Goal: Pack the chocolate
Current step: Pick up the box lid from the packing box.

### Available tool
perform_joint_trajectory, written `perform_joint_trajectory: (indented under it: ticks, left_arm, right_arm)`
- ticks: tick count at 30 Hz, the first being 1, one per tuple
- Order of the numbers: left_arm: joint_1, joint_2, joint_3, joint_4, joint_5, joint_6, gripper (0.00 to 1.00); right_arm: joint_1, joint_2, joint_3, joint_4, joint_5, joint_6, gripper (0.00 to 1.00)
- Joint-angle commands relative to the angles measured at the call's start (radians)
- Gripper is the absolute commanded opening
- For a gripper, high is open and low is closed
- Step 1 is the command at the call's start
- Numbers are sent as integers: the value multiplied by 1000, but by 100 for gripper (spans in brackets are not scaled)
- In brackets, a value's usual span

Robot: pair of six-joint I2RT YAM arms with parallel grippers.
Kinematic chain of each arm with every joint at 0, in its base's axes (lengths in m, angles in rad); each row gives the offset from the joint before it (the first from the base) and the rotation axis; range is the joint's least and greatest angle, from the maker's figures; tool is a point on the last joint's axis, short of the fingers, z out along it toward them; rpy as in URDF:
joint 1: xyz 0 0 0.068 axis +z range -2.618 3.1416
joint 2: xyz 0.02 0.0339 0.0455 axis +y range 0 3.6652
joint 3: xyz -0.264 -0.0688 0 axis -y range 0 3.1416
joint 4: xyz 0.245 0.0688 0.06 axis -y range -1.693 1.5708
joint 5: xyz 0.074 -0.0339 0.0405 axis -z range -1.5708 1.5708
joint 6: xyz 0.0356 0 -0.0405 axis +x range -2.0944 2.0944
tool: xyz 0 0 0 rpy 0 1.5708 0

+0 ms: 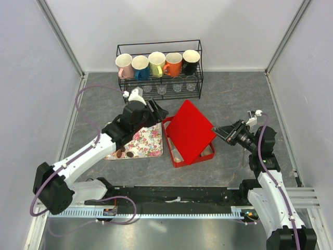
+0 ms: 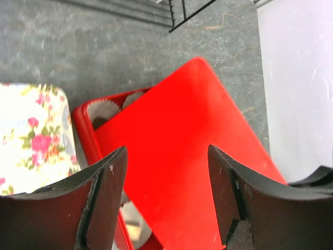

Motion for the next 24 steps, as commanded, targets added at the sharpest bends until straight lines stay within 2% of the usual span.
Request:
perform_joint_trajectory:
  ticks: [1,9,12,17,24]
  left_arm:
    - [5,-95,-115,39,8,-117,70]
    - [2,-159,-309,207,143,-272,74]
    - [-4,-188,-379,266,137,-340,77]
    - [-18,-244,-494,428,95,-437,80]
    - [-80,-109,-490,615,88,-466,87]
  right_arm:
    - [-2,-1,28,191,-45,118,0]
    - [-4,7,23,361,-18,274,0]
    - [-4,20,27,444,11,344,0]
    - [-2,30,46,461,25,370,0]
    - [-4,16,-5,508,39,435,0]
